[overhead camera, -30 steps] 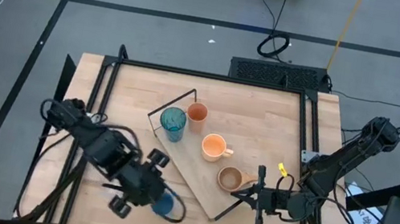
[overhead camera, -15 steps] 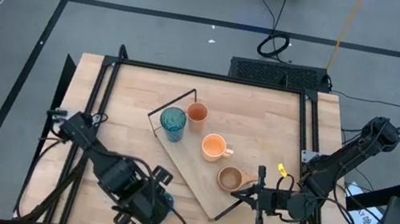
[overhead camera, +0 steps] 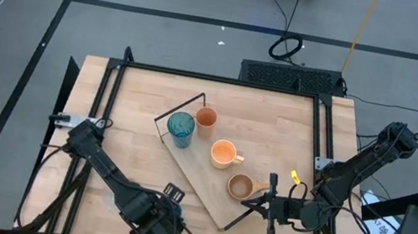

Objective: Stack small to large cups/mugs on shelf
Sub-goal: Put the blue cup on the shelf

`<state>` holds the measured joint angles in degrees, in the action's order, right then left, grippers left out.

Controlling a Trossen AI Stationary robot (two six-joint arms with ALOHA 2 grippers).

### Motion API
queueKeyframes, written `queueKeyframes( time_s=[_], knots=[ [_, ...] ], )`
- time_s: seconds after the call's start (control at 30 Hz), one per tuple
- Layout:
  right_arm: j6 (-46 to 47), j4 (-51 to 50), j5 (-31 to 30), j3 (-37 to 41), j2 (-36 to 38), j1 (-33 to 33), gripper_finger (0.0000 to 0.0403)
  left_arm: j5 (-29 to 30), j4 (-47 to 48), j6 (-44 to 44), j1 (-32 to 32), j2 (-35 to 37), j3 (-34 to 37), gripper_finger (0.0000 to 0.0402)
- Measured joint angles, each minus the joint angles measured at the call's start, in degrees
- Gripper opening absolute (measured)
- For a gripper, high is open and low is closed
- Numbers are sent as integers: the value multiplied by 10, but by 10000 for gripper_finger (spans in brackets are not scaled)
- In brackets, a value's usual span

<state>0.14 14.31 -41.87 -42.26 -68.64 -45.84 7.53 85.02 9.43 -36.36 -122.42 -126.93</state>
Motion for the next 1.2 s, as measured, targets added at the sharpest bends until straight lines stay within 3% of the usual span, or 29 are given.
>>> queueKeyframes(
  time_s=[0.6,1.1,1.2],
  knots=[
    [37,-21,1,0,0,-23,0,-29,-113,55,-13,2,135,170],
    [37,-21,1,0,0,-23,0,-15,-148,53,-15,3,171,170],
    [36,-21,1,0,0,-23,0,-15,-150,47,-15,3,178,155]
  ],
)
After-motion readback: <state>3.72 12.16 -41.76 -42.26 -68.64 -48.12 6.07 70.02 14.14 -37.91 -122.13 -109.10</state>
